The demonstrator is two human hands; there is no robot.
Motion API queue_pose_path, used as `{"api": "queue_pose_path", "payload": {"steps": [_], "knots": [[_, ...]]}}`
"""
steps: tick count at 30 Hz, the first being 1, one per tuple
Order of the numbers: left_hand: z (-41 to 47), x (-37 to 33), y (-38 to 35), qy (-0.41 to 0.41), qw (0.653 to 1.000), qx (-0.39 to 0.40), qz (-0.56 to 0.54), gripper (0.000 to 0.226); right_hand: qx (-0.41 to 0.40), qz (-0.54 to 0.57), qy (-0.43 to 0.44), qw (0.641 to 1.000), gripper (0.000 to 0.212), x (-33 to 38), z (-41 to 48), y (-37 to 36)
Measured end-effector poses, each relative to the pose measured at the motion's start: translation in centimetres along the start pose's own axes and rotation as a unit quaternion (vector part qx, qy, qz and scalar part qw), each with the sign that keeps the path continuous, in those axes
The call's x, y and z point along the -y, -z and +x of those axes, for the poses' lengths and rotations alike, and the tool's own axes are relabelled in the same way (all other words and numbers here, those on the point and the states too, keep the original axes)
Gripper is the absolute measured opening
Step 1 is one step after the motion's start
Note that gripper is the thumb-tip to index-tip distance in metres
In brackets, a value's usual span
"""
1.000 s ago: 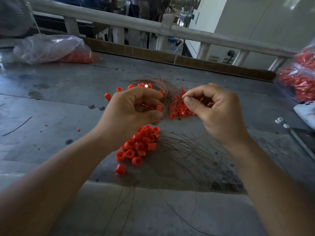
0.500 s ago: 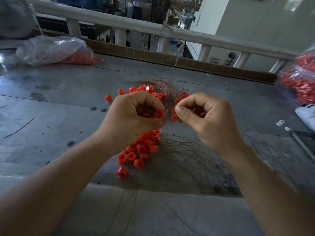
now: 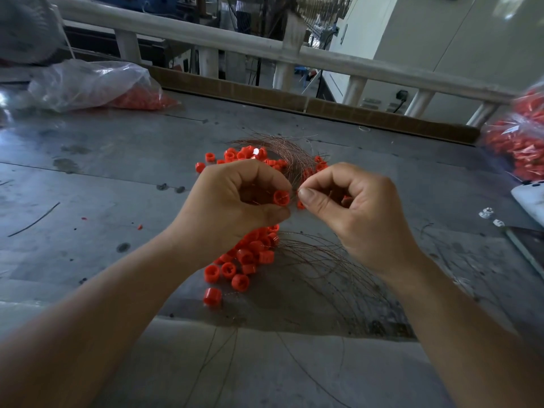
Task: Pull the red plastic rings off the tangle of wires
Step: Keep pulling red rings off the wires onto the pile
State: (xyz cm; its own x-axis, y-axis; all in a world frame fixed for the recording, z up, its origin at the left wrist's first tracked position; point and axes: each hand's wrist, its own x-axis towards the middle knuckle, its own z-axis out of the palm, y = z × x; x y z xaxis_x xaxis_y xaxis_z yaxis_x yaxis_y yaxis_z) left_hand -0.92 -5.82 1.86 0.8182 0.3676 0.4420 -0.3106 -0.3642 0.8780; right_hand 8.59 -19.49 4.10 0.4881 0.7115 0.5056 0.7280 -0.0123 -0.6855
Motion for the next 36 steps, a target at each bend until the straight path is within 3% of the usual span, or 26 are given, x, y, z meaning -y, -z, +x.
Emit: {"api": "queue_pose_path", "payload": {"steps": [12, 18, 36], "knots": [[0.01, -0.06, -0.22, 0.02, 0.999, -0.021, -0.033, 0.026, -0.041, 0.006, 0.001, 0.999, 0.019, 0.13, -0.09, 0.0], [-0.01, -0.3, -0.29, 0.004, 0.999, -0.018, -0.04, 0.024, -0.012, -0.009, -0.008, 1.0, 0.014, -0.03, -0.17, -0.46], [0.08, -0.27, 0.26, 0.055, 0.975, 0.033, -0.214, 0.027, -0.035, 0.005, -0.032, 0.999, 0.013, 0.18, 0.11, -0.16]]}}
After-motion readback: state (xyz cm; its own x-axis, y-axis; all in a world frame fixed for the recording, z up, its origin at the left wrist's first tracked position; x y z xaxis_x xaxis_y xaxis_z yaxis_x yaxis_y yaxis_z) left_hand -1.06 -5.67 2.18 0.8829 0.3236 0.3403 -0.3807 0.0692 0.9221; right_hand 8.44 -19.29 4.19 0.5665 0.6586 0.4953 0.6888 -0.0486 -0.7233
